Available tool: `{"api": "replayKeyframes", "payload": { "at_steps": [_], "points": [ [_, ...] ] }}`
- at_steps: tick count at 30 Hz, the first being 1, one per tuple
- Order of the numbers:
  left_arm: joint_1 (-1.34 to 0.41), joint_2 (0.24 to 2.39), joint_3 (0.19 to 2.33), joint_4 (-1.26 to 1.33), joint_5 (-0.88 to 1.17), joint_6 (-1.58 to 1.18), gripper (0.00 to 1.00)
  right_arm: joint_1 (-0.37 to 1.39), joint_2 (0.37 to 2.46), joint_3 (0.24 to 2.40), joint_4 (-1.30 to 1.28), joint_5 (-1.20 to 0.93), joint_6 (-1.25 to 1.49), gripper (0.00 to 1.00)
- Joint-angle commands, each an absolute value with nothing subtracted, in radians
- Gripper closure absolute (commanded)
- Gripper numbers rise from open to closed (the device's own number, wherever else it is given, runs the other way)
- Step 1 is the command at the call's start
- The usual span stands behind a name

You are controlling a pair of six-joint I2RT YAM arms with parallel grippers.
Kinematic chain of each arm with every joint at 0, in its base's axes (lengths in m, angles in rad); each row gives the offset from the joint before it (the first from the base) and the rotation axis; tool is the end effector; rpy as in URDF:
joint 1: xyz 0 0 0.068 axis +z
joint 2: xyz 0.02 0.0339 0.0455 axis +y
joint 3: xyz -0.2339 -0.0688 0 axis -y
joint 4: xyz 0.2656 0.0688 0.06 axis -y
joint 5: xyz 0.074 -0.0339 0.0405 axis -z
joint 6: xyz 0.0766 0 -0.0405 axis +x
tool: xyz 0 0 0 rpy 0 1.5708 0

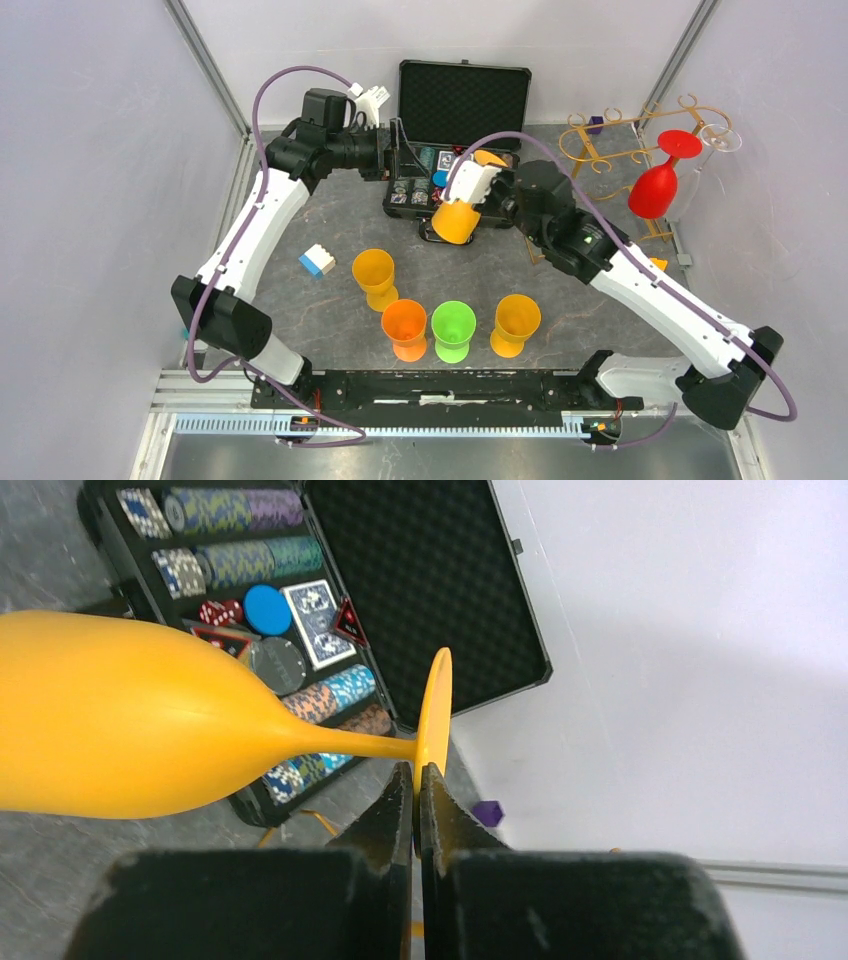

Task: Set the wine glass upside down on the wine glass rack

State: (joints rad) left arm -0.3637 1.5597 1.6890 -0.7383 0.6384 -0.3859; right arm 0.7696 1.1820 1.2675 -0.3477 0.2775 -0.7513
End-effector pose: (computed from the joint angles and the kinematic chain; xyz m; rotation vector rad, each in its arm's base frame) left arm 0.3428 -0.1793 0.3636 0.3593 2.2310 -1.1103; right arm 0.2541 0.2170 0.3741 -1.1126 1.4522 -0.2412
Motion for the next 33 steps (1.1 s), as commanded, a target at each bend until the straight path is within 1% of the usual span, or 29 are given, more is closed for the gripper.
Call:
{"api": "replayKeyframes", "payload": {
  "at_steps": [1, 7, 11, 14, 16, 19, 26, 30, 33],
  "points": [
    [-0.353, 1.574, 1.669, -0.699, 0.73, -0.453, 0.2, 0.849, 1.198, 1.267, -0.285, 0.43, -0.944, 1.0],
    [-0.336, 1.573, 1.595, -0.537, 0.877, -0.593, 0.21, 0.96, 1.202, 1.179, -0.124, 0.598, -1.163, 1.0],
    [-0.324, 1.565, 1.48, -0.245, 1.015, -0.811, 0.22, 1.027, 1.174, 1.048, 0.058, 0.674, -1.365, 1.0],
    [-0.323, 1.563, 1.406, -0.038, 1.07, -0.974, 0.23, 1.061, 1.151, 0.949, 0.196, 0.702, -1.515, 1.0],
    [-0.324, 1.563, 1.383, 0.042, 1.086, -1.025, 0.24, 1.073, 1.154, 0.946, 0.198, 0.706, -1.535, 1.0],
    [-0.325, 1.568, 1.376, 0.054, 1.103, -1.036, 0.25, 1.097, 1.17, 0.95, 0.203, 0.742, -1.56, 1.0],
    [-0.351, 1.595, 1.385, 0.054, 1.139, -1.047, 0.27, 1.132, 1.198, 0.961, 0.205, 0.75, -1.568, 1.0],
    [-0.386, 1.614, 1.404, 0.054, 1.151, -1.049, 0.31, 1.152, 1.216, 0.97, 0.184, 0.759, -1.582, 1.0],
    [-0.407, 1.63, 1.413, 0.055, 1.155, -1.053, 0.37, 1.162, 1.226, 0.978, 0.184, 0.77, -1.585, 1.0]
  ]
}}
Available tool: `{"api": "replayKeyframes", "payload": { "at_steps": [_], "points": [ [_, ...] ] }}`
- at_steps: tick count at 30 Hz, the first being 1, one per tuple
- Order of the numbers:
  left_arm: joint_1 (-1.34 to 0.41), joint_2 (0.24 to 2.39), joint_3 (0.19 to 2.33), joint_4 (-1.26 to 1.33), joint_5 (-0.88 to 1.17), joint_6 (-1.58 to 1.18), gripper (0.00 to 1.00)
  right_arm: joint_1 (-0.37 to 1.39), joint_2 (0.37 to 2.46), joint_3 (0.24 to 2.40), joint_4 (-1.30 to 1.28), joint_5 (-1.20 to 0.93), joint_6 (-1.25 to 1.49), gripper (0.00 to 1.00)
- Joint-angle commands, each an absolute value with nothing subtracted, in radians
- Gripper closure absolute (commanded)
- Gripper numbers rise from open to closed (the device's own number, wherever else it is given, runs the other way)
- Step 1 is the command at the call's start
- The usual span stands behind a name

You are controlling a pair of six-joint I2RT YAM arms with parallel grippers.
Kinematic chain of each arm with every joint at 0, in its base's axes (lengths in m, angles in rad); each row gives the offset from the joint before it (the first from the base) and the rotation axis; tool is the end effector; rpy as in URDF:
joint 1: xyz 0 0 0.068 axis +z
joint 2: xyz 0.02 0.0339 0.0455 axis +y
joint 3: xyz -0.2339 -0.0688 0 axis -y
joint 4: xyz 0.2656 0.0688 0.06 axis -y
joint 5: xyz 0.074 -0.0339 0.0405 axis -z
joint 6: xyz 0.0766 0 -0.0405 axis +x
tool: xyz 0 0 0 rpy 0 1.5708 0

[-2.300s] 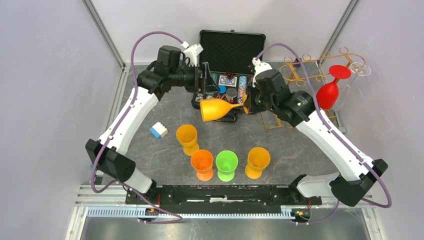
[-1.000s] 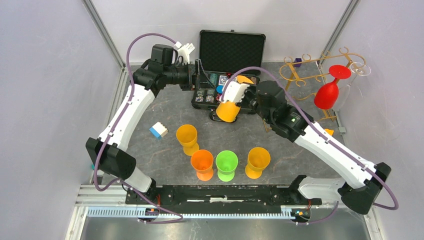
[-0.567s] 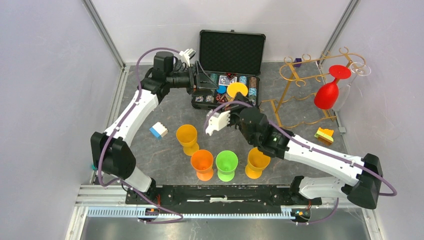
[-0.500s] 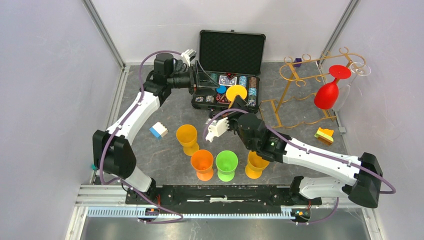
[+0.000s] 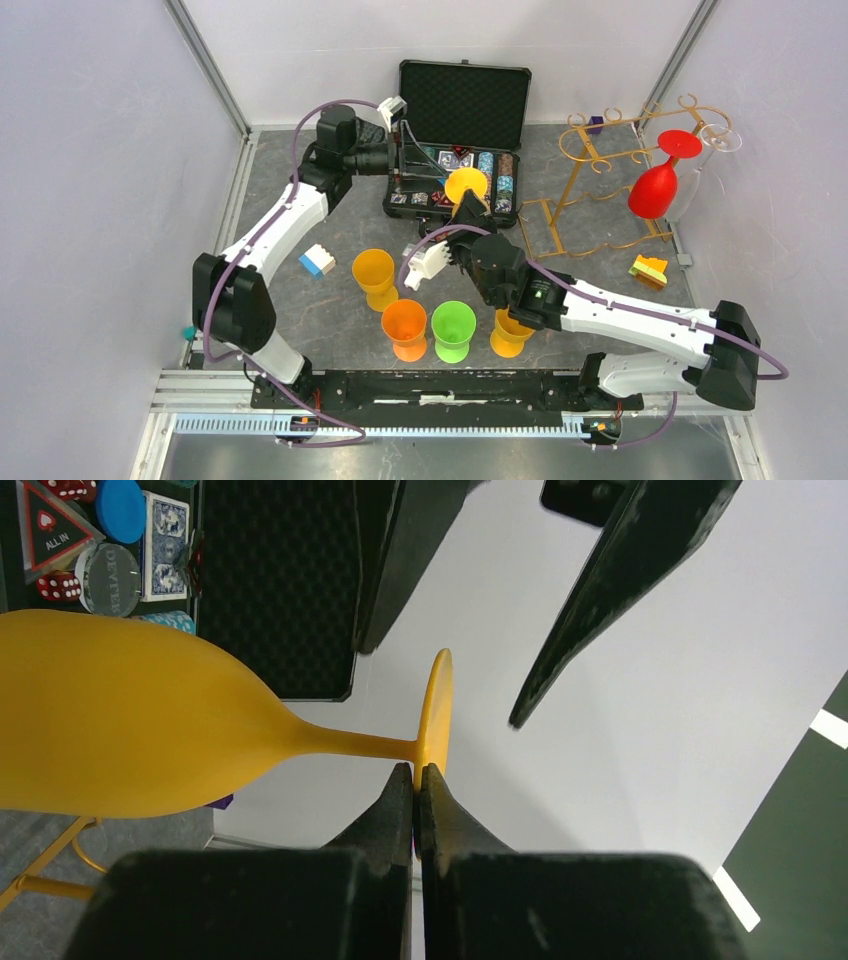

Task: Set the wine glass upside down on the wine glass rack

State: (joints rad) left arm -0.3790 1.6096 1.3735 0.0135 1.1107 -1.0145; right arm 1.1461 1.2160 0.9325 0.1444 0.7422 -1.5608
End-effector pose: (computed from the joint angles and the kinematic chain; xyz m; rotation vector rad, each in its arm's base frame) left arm 0.3524 -0.2142 0.3196 0.3036 2.1161 -1.8935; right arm 0.1872 0.2882 0.2981 -1.5088 0.9120 -0.9349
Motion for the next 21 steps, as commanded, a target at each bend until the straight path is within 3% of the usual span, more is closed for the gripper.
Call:
{"api": "replayKeyframes", "payload": {
  "at_steps": [1, 7, 15, 18, 21],
  "points": [
    [-0.411, 1.632, 1.413, 0.054, 1.155, -1.054, 0.39, 1.164, 1.229, 0.98, 0.183, 0.772, -1.587, 1.0],
    [-0.422, 1.638, 1.411, 0.055, 1.158, -1.054, 0.53, 1.181, 1.239, 0.982, 0.189, 0.786, -1.586, 1.0],
    [-0.428, 1.638, 1.398, 0.092, 1.16, -1.081, 0.96, 1.19, 1.249, 0.98, 0.183, 0.817, -1.585, 0.97],
    [-0.428, 1.637, 1.397, 0.097, 1.16, -1.083, 0.98, 1.193, 1.25, 0.981, 0.187, 0.832, -1.583, 0.89],
    [-0.428, 1.635, 1.393, 0.103, 1.156, -1.082, 0.98, 1.195, 1.251, 0.979, 0.186, 0.843, -1.577, 0.66]
  ]
}}
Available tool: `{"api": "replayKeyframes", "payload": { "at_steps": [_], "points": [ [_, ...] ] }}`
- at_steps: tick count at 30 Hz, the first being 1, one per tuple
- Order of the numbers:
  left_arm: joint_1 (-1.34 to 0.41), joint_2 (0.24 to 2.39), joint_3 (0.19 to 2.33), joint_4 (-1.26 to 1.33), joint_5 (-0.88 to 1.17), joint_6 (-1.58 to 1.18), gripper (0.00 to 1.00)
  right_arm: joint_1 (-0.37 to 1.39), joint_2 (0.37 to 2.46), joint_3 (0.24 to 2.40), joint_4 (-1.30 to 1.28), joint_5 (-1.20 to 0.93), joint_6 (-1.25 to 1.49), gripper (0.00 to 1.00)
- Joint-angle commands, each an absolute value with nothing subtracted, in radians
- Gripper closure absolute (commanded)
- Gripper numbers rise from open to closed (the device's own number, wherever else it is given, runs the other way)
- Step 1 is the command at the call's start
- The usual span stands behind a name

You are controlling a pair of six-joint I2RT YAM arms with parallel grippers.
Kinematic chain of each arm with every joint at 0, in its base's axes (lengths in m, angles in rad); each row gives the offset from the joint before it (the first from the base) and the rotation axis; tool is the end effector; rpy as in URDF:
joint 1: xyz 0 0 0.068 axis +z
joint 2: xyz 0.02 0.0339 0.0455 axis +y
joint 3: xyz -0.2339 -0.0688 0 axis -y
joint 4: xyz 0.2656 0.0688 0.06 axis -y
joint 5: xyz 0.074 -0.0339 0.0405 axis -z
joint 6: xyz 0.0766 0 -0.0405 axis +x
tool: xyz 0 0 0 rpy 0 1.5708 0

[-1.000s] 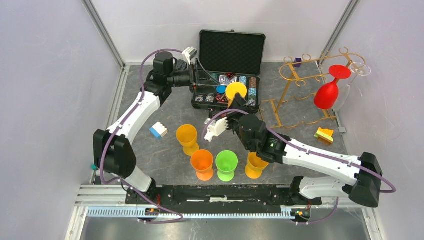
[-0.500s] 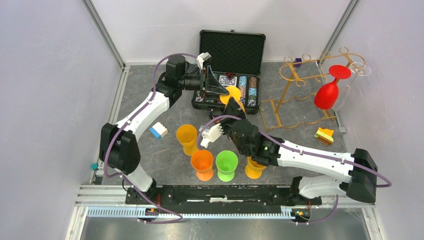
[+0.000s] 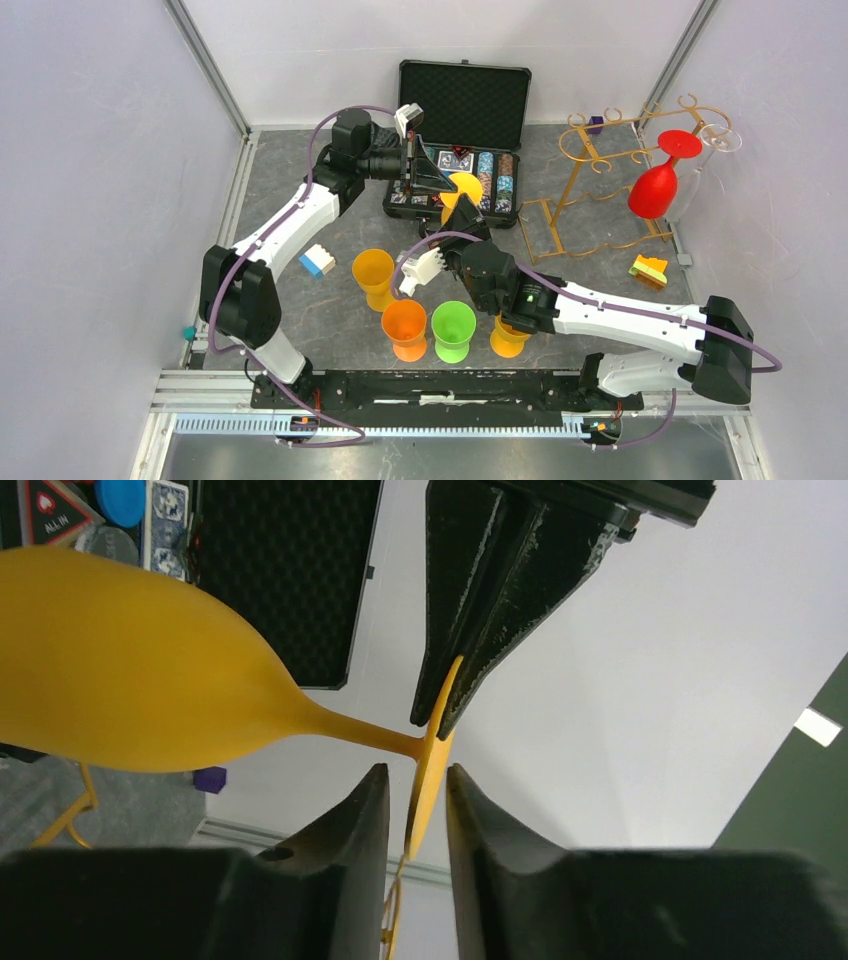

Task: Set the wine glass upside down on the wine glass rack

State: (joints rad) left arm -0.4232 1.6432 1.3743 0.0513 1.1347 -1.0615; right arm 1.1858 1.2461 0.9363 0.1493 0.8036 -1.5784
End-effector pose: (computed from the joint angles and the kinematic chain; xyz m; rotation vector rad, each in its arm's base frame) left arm 0.3478 -0.2328 0.3111 0.3335 2.1504 -1.9613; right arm 0.1796 0.2964 0.2910 -1.5319 0.9094 -0.9763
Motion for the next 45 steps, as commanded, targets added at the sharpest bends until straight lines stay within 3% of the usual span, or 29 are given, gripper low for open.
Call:
{"api": "replayKeyframes", "payload": {
  "at_steps": [1, 5, 8, 17, 27, 36, 45],
  "points": [
    [-0.427, 1.635, 1.393, 0.103, 1.153, -1.081, 0.98, 1.196, 1.25, 0.979, 0.185, 0.844, -1.568, 0.55],
    [-0.427, 1.628, 1.397, 0.103, 1.135, -1.073, 0.98, 1.198, 1.259, 0.992, 0.144, 0.842, -1.535, 0.19],
    [-0.426, 1.625, 1.396, 0.099, 1.121, -1.059, 0.98, 1.2, 1.268, 1.016, 0.098, 0.838, -1.495, 0.03],
    [-0.413, 1.617, 1.472, -0.218, 1.042, -0.794, 0.98, 1.189, 1.296, 1.181, -0.135, 0.737, -1.17, 0.02],
    [-0.409, 1.619, 1.658, -0.724, 0.755, -0.369, 0.98, 1.072, 1.393, 1.47, -0.471, 0.507, -0.731, 0.02],
    [-0.406, 1.59, 1.666, -0.742, 0.686, -0.326, 0.98, 0.774, 1.492, 1.79, -0.721, 0.098, -0.308, 0.02],
    [-0.402, 1.588, 1.642, -0.673, 0.765, -0.368, 0.98, 0.523, 1.487, 1.792, -0.773, -0.339, 0.042, 0.05]
  ]
}}
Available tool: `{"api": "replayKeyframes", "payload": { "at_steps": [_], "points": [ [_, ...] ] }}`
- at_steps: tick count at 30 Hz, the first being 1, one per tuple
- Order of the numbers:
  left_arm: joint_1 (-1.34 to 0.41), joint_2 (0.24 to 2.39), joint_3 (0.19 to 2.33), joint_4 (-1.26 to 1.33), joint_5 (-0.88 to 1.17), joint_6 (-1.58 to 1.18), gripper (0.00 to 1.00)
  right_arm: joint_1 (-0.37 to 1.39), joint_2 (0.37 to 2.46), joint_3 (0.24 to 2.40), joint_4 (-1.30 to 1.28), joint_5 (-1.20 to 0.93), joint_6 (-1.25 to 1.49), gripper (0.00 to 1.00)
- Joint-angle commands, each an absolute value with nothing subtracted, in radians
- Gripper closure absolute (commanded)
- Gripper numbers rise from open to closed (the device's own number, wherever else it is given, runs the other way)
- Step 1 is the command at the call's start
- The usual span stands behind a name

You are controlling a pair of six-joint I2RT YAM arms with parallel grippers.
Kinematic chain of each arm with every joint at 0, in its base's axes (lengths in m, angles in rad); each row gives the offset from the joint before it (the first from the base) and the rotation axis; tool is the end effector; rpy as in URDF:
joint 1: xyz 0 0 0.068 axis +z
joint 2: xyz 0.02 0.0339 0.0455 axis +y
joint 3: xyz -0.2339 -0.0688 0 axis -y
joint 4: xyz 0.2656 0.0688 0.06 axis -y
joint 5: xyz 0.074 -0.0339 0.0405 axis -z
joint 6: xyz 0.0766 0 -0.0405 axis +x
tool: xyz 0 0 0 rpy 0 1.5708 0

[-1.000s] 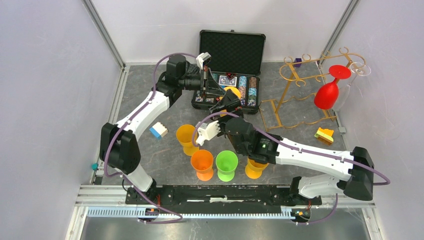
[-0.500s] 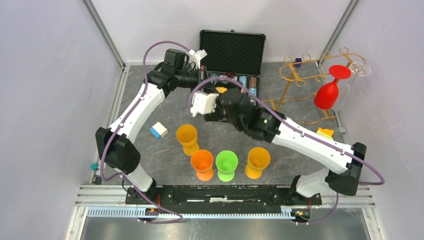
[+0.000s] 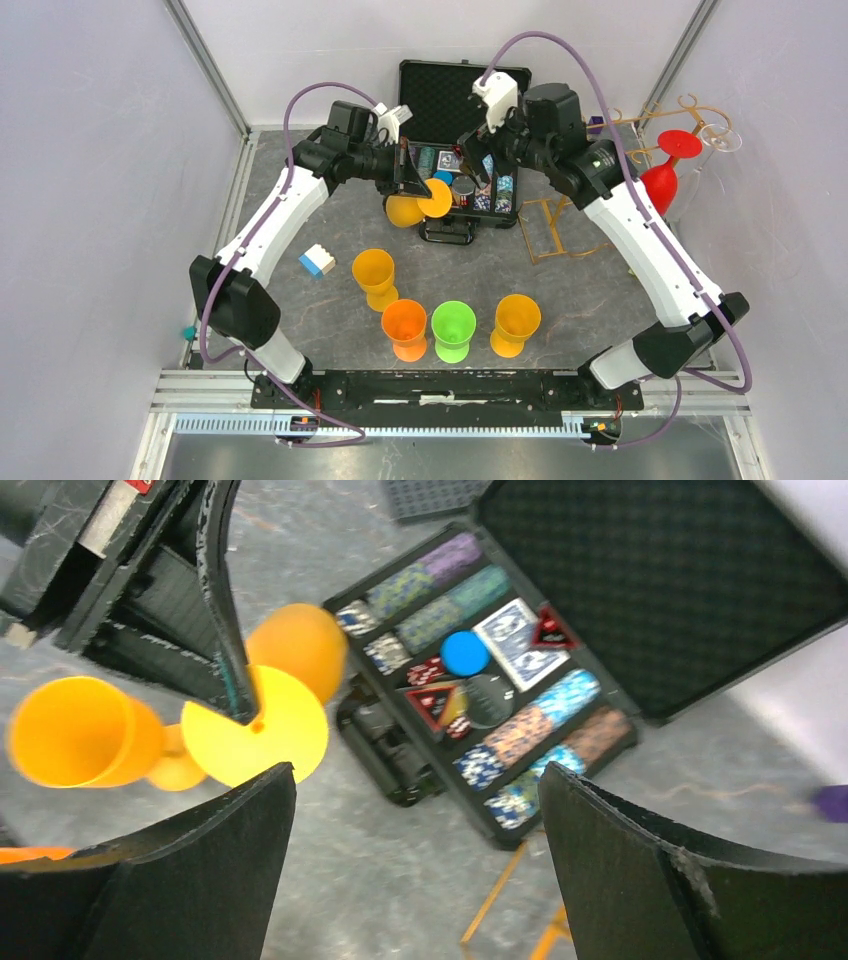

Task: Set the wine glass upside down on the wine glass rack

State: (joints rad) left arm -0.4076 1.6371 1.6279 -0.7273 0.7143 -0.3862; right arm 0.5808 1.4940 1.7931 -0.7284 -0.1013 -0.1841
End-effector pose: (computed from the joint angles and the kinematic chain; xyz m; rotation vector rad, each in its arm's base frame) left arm 0.3467 -0.2044 0.3159 0.4156 2.3566 -1.2169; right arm 0.3091 0.2121 0.4198 -0.8126 1.8444 0.3550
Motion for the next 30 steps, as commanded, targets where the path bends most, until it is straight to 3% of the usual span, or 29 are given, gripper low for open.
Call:
{"api": "replayKeyframes", "payload": {
  "at_steps": [1, 9, 18, 30],
  "points": [
    [-0.402, 1.59, 1.639, -0.664, 0.778, -0.374, 0.98, 0.5, 1.482, 1.779, -0.771, -0.373, 0.075, 0.07],
    [-0.4, 1.573, 1.556, -0.418, 0.926, -0.547, 0.98, 0.396, 1.414, 1.585, -0.63, -0.661, 0.367, 0.18],
    [-0.4, 1.546, 1.414, 0.05, 1.064, -0.869, 0.98, 0.316, 1.318, 1.335, -0.315, -0.778, 0.669, 0.36],
    [-0.402, 1.555, 1.391, 0.147, 1.088, -0.943, 0.97, 0.316, 1.288, 1.167, 0.058, -0.822, 0.954, 0.62]
  ]
}}
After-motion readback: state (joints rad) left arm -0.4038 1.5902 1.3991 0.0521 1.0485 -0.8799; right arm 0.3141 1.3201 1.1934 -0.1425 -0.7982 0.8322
